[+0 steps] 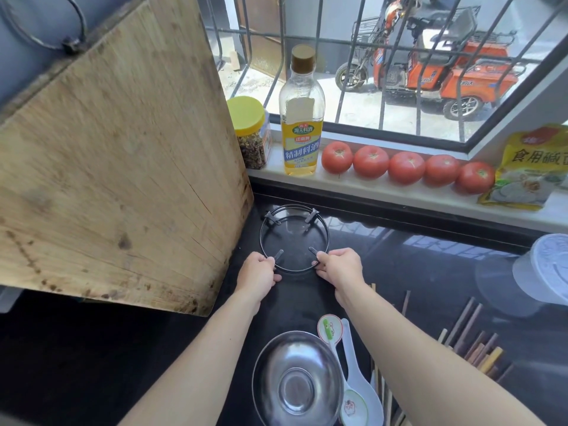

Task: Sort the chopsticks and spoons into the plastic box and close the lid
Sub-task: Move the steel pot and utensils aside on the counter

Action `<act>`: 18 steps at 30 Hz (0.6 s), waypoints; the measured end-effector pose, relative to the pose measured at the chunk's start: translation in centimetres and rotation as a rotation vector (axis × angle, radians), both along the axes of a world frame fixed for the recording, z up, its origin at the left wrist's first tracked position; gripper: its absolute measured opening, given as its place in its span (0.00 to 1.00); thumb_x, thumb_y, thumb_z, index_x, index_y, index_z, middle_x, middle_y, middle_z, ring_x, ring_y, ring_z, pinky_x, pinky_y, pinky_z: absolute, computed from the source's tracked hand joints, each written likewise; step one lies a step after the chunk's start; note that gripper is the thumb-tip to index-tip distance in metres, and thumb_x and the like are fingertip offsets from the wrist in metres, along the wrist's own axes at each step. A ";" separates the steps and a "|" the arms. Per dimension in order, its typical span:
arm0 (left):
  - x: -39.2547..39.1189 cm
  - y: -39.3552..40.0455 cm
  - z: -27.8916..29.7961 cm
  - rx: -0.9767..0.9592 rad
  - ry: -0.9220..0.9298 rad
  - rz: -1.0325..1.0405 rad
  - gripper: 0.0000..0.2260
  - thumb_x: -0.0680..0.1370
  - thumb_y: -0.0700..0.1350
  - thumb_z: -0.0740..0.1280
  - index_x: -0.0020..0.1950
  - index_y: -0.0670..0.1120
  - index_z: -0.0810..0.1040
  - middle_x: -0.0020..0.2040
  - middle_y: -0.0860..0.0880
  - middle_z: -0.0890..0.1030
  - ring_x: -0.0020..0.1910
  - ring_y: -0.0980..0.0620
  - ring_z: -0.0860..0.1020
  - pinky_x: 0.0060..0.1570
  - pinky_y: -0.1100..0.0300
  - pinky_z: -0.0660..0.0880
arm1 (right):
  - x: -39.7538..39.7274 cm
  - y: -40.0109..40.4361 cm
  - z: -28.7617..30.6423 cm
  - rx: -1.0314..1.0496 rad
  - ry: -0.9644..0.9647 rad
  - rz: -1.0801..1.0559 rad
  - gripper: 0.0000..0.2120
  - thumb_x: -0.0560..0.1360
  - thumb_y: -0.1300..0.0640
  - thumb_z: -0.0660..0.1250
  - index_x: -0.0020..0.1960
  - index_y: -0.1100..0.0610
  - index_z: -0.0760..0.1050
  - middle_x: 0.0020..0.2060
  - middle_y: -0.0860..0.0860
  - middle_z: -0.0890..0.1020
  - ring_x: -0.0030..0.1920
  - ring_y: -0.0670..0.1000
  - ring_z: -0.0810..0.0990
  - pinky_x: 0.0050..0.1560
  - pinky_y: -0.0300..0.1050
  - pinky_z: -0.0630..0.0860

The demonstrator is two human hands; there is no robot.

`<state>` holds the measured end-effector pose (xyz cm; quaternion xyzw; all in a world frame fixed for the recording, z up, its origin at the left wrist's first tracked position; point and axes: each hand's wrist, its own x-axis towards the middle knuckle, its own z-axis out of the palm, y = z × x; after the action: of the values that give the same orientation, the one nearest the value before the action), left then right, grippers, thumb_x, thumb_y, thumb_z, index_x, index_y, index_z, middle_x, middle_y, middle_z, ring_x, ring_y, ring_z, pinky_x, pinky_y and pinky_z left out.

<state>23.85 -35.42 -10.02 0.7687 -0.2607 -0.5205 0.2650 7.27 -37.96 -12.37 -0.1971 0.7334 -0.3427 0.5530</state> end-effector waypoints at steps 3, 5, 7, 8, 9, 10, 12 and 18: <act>0.0 -0.1 0.0 0.006 0.010 0.018 0.08 0.83 0.47 0.61 0.50 0.44 0.73 0.49 0.44 0.82 0.46 0.44 0.87 0.57 0.45 0.81 | -0.2 -0.1 0.0 0.025 -0.005 0.024 0.09 0.75 0.60 0.72 0.51 0.57 0.74 0.50 0.59 0.84 0.44 0.54 0.87 0.50 0.52 0.85; 0.3 -0.5 0.1 0.025 0.017 0.044 0.11 0.83 0.53 0.60 0.53 0.45 0.72 0.51 0.45 0.82 0.43 0.44 0.87 0.51 0.47 0.83 | -0.4 -0.1 0.4 0.042 -0.012 0.051 0.10 0.76 0.55 0.72 0.53 0.56 0.73 0.49 0.57 0.83 0.42 0.53 0.88 0.49 0.52 0.85; 0.8 -1.4 0.5 0.077 -0.021 0.019 0.16 0.83 0.58 0.56 0.56 0.46 0.71 0.50 0.46 0.82 0.38 0.44 0.87 0.41 0.52 0.82 | -0.6 -0.4 1.1 0.065 0.001 0.084 0.12 0.77 0.50 0.70 0.54 0.56 0.73 0.47 0.54 0.83 0.38 0.53 0.88 0.47 0.53 0.85; 1.1 -1.9 0.8 0.093 -0.093 -0.026 0.18 0.83 0.59 0.54 0.57 0.46 0.71 0.49 0.46 0.81 0.36 0.43 0.87 0.40 0.53 0.82 | -0.7 -0.6 1.6 0.077 0.062 0.123 0.13 0.77 0.46 0.68 0.55 0.55 0.73 0.45 0.53 0.83 0.36 0.53 0.88 0.47 0.54 0.85; 1.4 -2.5 0.9 0.094 -0.210 -0.094 0.19 0.82 0.61 0.52 0.58 0.47 0.71 0.51 0.46 0.82 0.36 0.43 0.86 0.43 0.53 0.82 | -0.8 -1.0 2.0 0.081 0.186 0.195 0.15 0.77 0.43 0.65 0.55 0.54 0.73 0.44 0.52 0.84 0.36 0.54 0.87 0.48 0.54 0.85; 1.7 -3.2 1.0 0.082 -0.357 -0.174 0.21 0.81 0.62 0.51 0.61 0.48 0.71 0.55 0.45 0.81 0.41 0.42 0.86 0.50 0.50 0.81 | -0.9 -1.3 2.4 0.075 0.344 0.295 0.16 0.77 0.41 0.62 0.56 0.52 0.73 0.45 0.52 0.84 0.39 0.55 0.87 0.52 0.53 0.83; 1.8 -4.3 1.1 -0.017 -0.629 -0.353 0.24 0.82 0.61 0.51 0.72 0.49 0.67 0.68 0.43 0.75 0.60 0.38 0.80 0.61 0.47 0.75 | -1.0 -1.8 2.6 -0.039 0.682 0.509 0.17 0.80 0.44 0.57 0.64 0.51 0.72 0.56 0.53 0.81 0.53 0.61 0.83 0.57 0.51 0.77; 0.9 -6.2 -0.9 -0.200 -0.832 -0.894 0.32 0.85 0.56 0.53 0.83 0.43 0.44 0.84 0.45 0.47 0.83 0.45 0.51 0.80 0.49 0.54 | -1.3 -3.2 0.9 -0.463 1.020 1.052 0.21 0.83 0.54 0.58 0.74 0.57 0.68 0.73 0.52 0.69 0.61 0.60 0.73 0.56 0.56 0.76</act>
<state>24.75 -41.62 -10.90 0.6952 -0.6865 -0.2108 -0.0318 6.00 -41.17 -11.48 -0.7646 0.6169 -0.0458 0.1811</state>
